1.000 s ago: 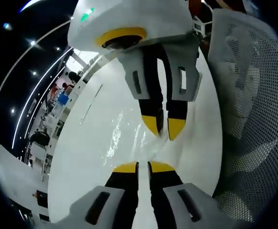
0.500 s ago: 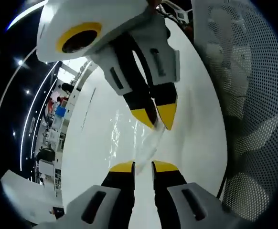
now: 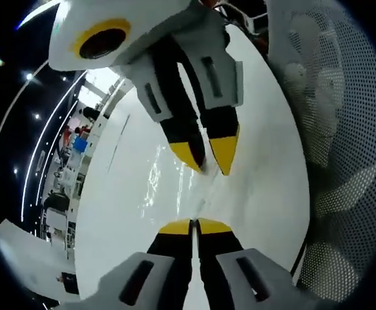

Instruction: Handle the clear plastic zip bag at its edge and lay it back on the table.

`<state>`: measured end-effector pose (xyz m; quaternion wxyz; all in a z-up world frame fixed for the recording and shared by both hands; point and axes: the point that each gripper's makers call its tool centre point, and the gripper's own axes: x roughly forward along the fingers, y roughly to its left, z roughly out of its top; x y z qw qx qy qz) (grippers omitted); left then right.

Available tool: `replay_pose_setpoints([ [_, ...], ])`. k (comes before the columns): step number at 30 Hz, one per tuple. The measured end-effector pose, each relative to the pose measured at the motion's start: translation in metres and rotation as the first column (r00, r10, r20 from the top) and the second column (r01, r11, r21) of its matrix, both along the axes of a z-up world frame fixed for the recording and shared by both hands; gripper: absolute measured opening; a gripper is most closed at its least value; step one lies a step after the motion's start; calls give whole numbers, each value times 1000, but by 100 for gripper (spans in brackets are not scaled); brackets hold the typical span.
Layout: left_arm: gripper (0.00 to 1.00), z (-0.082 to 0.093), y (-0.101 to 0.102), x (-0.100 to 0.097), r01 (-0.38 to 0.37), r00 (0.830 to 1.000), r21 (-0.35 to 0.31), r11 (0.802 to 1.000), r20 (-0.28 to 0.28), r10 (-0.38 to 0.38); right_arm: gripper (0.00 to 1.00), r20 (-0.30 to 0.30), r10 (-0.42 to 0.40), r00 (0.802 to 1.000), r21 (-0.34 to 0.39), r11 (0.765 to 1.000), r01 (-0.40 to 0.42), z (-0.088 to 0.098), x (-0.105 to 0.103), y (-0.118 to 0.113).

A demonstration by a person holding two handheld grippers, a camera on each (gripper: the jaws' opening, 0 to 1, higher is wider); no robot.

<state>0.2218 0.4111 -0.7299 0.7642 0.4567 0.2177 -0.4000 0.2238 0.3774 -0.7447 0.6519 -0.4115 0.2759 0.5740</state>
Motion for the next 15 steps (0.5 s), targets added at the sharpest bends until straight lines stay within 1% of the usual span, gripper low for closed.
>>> replay_pose_setpoints([
  [1, 0, 0, 0, 0, -19, 1000, -17, 1000, -14, 19, 18, 35, -8, 999, -8, 1000, 8, 1, 5, -2],
  [2, 0, 1, 1, 2, -40, 999, -34, 999, -22, 39, 19, 44, -13, 999, -7, 1000, 14, 4, 5, -2],
  [3, 0, 1, 2, 3, -70, 996, -58, 996, -50, 67, 19, 72, -19, 997, 4, 1000, 19, 7, 7, -1],
  [4, 0, 2, 2, 4, -89, 994, -75, 993, -62, 85, 19, 111, -21, 994, 21, 1000, 19, 14, 9, 1],
  [5, 0, 3, 3, 6, -109, 992, -97, 989, -74, 102, 19, 121, -21, 992, 27, 999, 18, 16, 10, 2],
  [10, 0, 4, 3, 9, -132, 987, -128, 983, -104, 119, 13, 162, -9, 987, 74, 997, -3, 28, 4, 13],
  [13, 0, 3, 2, 8, -132, 987, -132, 982, -108, 118, 10, 158, 7, 987, 92, 996, -22, 31, -1, 20],
  [15, 0, 2, 2, 8, -130, 987, -131, 983, -110, 116, 10, 169, 24, 985, 94, 995, -41, 33, -3, 24],
])
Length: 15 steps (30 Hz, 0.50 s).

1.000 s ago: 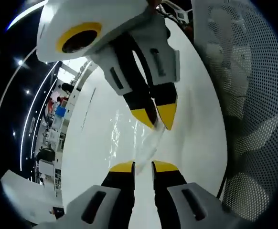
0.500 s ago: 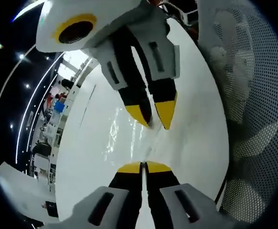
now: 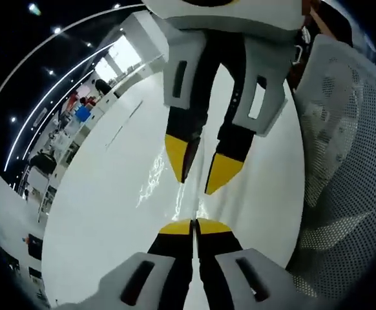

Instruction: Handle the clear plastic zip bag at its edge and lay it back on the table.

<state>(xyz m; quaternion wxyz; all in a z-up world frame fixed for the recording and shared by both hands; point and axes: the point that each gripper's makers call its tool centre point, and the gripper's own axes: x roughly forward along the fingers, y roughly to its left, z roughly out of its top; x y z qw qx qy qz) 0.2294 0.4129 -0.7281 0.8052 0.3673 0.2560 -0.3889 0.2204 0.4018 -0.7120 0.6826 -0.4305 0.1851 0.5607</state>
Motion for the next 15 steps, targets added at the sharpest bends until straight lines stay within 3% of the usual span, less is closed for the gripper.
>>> replay_pose_setpoints([
  [15, 0, 2, -1, -4, 7, 1000, -12, 1000, -11, -7, 3, -1, 79, 997, -37, 996, -79, -4, -5, 10],
])
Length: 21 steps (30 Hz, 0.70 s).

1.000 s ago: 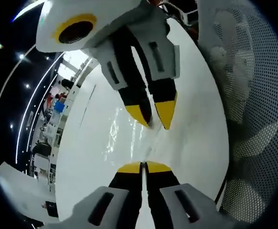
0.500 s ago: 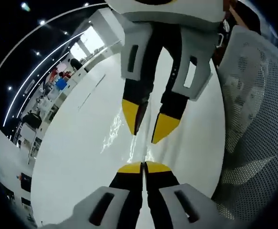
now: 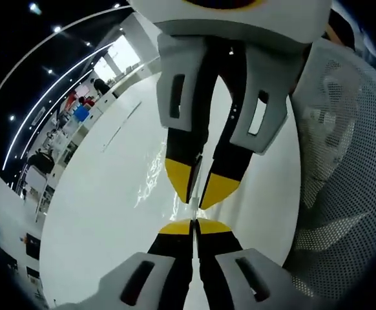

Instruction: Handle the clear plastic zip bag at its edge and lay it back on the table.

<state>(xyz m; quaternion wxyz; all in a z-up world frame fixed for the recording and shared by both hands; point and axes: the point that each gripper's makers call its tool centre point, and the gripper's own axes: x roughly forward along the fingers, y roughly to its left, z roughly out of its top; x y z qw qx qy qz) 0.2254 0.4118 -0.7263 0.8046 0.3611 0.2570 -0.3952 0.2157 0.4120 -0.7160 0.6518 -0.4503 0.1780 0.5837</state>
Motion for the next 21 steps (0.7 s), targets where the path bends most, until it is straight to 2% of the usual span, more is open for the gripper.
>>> replay_pose_setpoints([
  [10, 0, 6, -4, -4, 29, 1000, -8, 1000, -4, -29, 0, 7, 41, 999, -30, 999, -40, -2, -3, 3],
  [12, 0, 6, -4, -3, 26, 1000, -10, 1000, -3, -26, 0, 39, 60, 997, -37, 998, -59, -2, -2, 3],
  [21, 0, 4, -5, -7, 37, 999, 17, 999, -20, -37, 0, 28, 54, 998, -52, 997, -53, -4, -6, 2],
])
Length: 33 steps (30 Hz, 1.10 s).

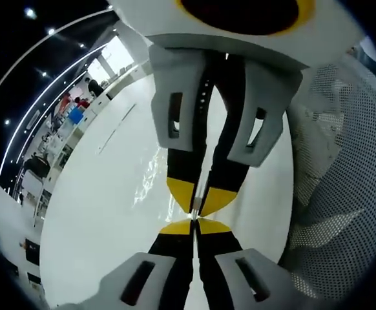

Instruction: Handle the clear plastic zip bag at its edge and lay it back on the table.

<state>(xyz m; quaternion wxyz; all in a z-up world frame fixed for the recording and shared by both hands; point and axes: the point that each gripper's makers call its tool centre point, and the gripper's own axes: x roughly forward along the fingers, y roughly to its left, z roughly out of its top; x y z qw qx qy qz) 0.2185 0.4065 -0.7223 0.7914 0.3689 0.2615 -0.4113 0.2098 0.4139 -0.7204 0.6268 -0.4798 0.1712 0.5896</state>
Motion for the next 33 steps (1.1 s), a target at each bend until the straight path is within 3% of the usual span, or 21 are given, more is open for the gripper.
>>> replay_pose_setpoints([
  [33, 0, -7, 9, -6, -12, 1000, 26, 1000, -18, 12, 0, -5, -30, 1000, -25, 999, 30, -4, -2, -19],
])
